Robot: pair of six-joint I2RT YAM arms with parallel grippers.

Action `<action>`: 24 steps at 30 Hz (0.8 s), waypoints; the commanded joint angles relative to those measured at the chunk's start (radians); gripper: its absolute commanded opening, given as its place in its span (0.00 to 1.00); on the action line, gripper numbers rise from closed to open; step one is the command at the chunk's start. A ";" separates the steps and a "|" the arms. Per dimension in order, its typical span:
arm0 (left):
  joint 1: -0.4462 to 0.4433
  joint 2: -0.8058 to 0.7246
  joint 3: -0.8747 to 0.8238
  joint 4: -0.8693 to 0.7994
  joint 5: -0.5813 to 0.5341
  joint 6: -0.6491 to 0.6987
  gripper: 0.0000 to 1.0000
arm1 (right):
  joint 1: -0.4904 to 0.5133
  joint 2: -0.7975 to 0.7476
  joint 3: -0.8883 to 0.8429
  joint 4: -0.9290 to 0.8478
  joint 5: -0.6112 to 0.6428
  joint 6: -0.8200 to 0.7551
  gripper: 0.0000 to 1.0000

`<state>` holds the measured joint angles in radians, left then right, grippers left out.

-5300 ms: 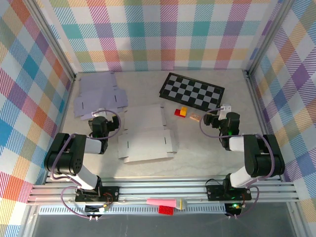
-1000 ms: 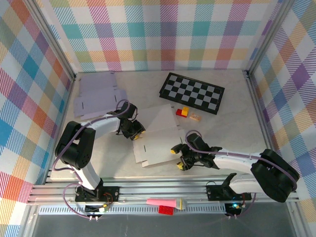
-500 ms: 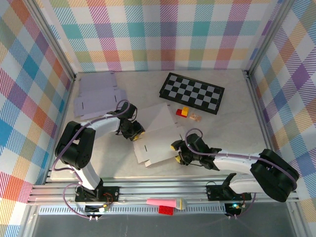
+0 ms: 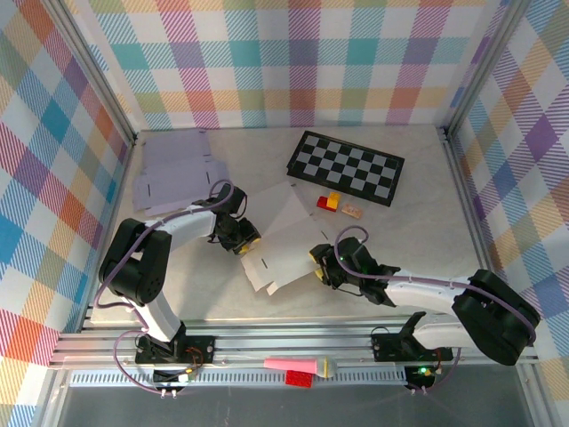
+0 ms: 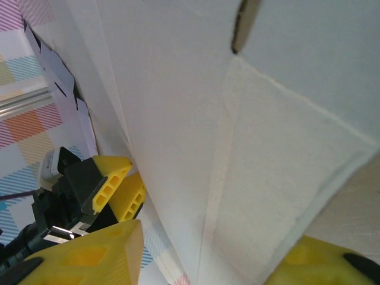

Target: Fold the paper box

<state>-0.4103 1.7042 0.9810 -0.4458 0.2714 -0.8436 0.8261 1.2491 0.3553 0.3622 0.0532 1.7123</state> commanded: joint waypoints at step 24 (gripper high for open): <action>-0.075 -0.603 0.254 -0.259 -0.507 0.224 0.63 | -0.092 0.124 0.895 -0.697 -0.069 -0.076 0.00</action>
<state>-0.4820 1.1564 1.1992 -0.6647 -0.1383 -0.7120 0.7486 1.3460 1.1133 -0.1638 0.0090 1.6825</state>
